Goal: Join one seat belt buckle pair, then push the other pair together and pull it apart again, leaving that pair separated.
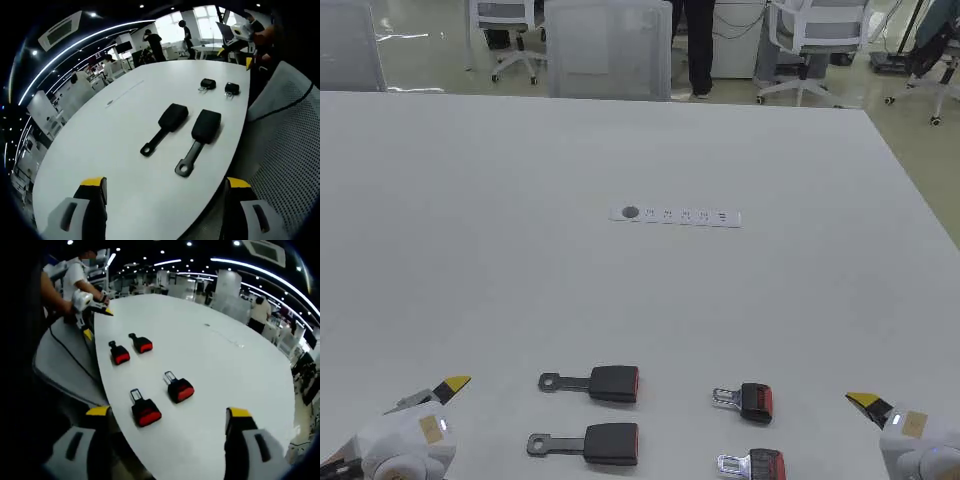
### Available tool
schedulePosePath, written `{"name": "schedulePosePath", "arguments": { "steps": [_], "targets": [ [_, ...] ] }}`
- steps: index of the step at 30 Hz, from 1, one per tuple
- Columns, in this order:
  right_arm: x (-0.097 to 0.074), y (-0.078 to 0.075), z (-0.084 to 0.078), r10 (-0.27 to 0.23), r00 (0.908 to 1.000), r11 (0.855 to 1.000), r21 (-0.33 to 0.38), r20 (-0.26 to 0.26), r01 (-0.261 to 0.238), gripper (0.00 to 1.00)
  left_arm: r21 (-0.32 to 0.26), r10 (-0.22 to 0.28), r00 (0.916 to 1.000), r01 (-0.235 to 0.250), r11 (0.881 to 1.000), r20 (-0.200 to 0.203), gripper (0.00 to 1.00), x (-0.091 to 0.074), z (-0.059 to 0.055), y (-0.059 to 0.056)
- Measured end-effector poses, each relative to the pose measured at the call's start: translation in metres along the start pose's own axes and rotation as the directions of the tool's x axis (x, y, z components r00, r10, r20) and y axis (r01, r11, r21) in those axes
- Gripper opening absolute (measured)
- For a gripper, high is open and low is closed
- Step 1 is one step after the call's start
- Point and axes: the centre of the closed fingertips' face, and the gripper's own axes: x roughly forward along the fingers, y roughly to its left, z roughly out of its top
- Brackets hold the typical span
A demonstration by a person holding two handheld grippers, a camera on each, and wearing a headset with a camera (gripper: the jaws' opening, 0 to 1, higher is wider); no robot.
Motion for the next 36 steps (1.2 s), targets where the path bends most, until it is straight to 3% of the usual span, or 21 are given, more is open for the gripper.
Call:
{"name": "schedulePosePath", "arguments": {
  "steps": [23,36],
  "targets": [
    [-0.007,0.011,0.001,-0.025,0.9996,0.999,0.020,-0.010,0.025,0.99,-0.012,0.018,0.9995,-0.018,1.000,0.027,1.00,-0.003,0.005,0.002],
    [-0.010,0.012,0.009,-0.034,0.9994,0.999,0.002,-0.010,0.034,0.99,-0.004,0.015,0.9994,-0.015,1.000,0.031,1.00,-0.004,0.009,-0.001]
  ]
}}
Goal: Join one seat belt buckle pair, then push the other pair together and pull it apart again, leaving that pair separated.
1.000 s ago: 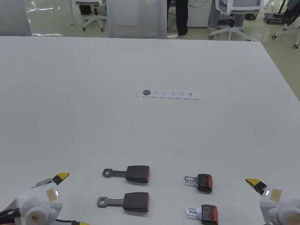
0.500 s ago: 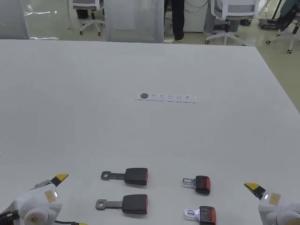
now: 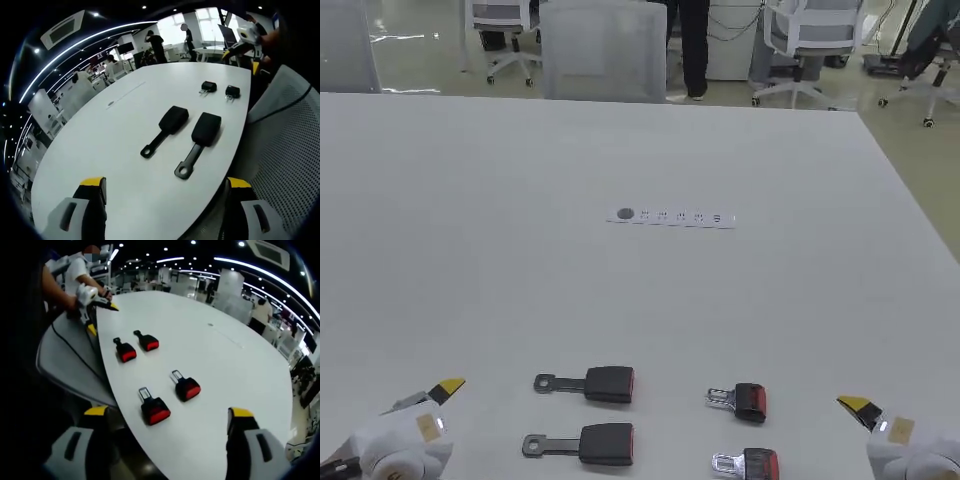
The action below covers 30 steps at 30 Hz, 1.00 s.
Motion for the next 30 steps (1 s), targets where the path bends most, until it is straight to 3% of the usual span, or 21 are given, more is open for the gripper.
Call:
{"name": "schedulePosePath", "arguments": {
  "steps": [13,30],
  "targets": [
    [-0.0009,0.0007,-0.0027,-0.025,0.9997,1.000,0.009,-0.008,0.025,1.00,0.004,-0.004,1.0000,0.004,1.000,0.003,1.00,0.0004,-0.0006,0.0001],
    [-0.0006,0.0016,0.0027,-0.018,0.9998,1.000,0.008,-0.003,0.018,1.00,0.005,0.001,1.0000,-0.001,1.000,0.004,1.00,0.0016,-0.0028,0.0025]
  ]
}}
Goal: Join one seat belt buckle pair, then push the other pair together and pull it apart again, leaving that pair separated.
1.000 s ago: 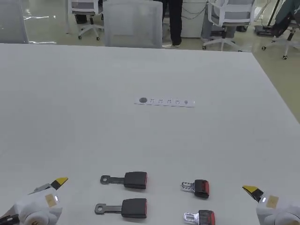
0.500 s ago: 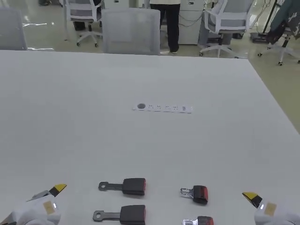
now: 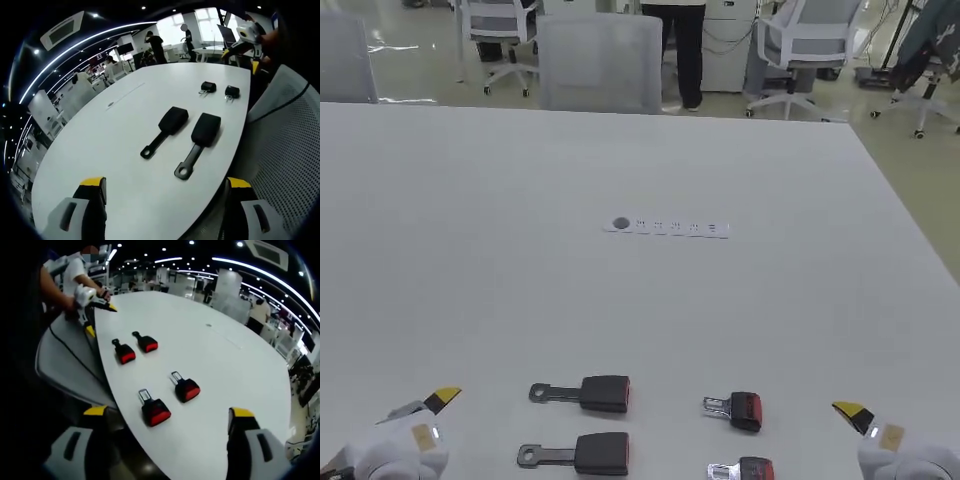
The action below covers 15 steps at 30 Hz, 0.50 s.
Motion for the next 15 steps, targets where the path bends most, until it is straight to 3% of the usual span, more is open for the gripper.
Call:
{"name": "schedulePosePath", "arguments": {
  "steps": [15],
  "targets": [
    [0.0003,0.0020,-0.0036,0.008,0.9999,1.000,0.009,-0.010,-0.008,0.97,0.002,0.003,1.0000,-0.003,1.000,-0.004,1.00,-0.0010,0.0024,-0.0014]
  ]
}}
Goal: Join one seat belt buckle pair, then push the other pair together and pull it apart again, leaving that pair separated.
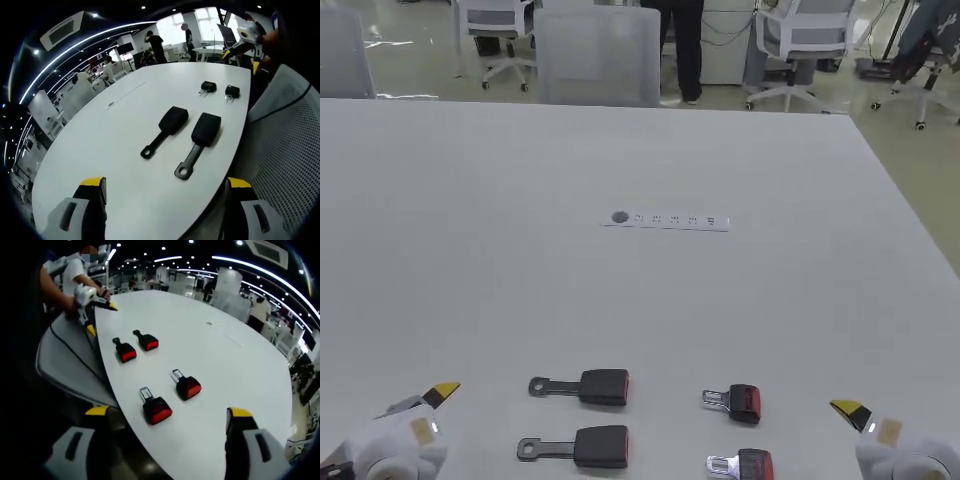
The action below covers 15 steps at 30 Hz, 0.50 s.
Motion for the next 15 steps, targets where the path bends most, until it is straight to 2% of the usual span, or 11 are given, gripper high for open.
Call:
{"name": "schedulePosePath", "arguments": {
  "steps": [7,15],
  "targets": [
    [0.0010,-0.0004,0.0008,0.005,1.0000,1.000,-0.009,0.007,-0.005,0.92,0.001,-0.002,1.0000,0.002,1.000,-0.001,1.00,0.0005,-0.0015,0.0000],
    [0.0039,0.0024,0.0008,0.013,0.9999,1.000,0.001,-0.007,-0.013,0.87,0.000,-0.004,1.0000,0.004,1.000,-0.005,1.00,0.0007,-0.0027,-0.0006]
  ]
}}
